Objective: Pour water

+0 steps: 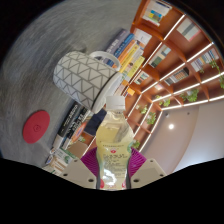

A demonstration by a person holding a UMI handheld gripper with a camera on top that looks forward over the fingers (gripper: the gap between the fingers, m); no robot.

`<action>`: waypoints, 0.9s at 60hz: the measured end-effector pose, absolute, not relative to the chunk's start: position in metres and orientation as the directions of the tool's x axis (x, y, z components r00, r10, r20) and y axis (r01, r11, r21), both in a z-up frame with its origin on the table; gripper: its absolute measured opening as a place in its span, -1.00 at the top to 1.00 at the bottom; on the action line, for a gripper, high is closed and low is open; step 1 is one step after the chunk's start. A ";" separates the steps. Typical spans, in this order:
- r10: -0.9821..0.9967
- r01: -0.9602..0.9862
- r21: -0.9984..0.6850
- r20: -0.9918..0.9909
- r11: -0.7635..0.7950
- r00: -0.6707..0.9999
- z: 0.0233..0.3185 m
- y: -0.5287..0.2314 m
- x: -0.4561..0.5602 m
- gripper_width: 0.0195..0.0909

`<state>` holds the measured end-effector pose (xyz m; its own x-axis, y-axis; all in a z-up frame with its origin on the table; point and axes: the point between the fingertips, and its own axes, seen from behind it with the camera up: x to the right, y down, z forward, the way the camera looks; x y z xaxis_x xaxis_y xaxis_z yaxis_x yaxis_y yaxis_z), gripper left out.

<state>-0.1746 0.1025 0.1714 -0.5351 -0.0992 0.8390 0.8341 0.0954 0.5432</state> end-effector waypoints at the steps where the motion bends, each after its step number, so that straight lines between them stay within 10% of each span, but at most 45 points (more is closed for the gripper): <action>1: -0.095 0.846 0.525 0.850 0.090 -0.518 0.172 0.101 -0.173 0.61; 13: 0.138 0.981 -0.183 0.975 0.064 0.173 0.163 0.096 -0.152 0.60; 24: 0.273 0.538 -0.841 0.506 -0.052 0.818 0.157 0.083 -0.162 0.54; 37: 0.321 0.106 -0.985 0.057 -0.136 0.945 0.147 0.084 -0.142 0.54; 54: 0.313 0.017 -0.985 -0.037 -0.169 0.949 0.104 0.091 -0.146 0.54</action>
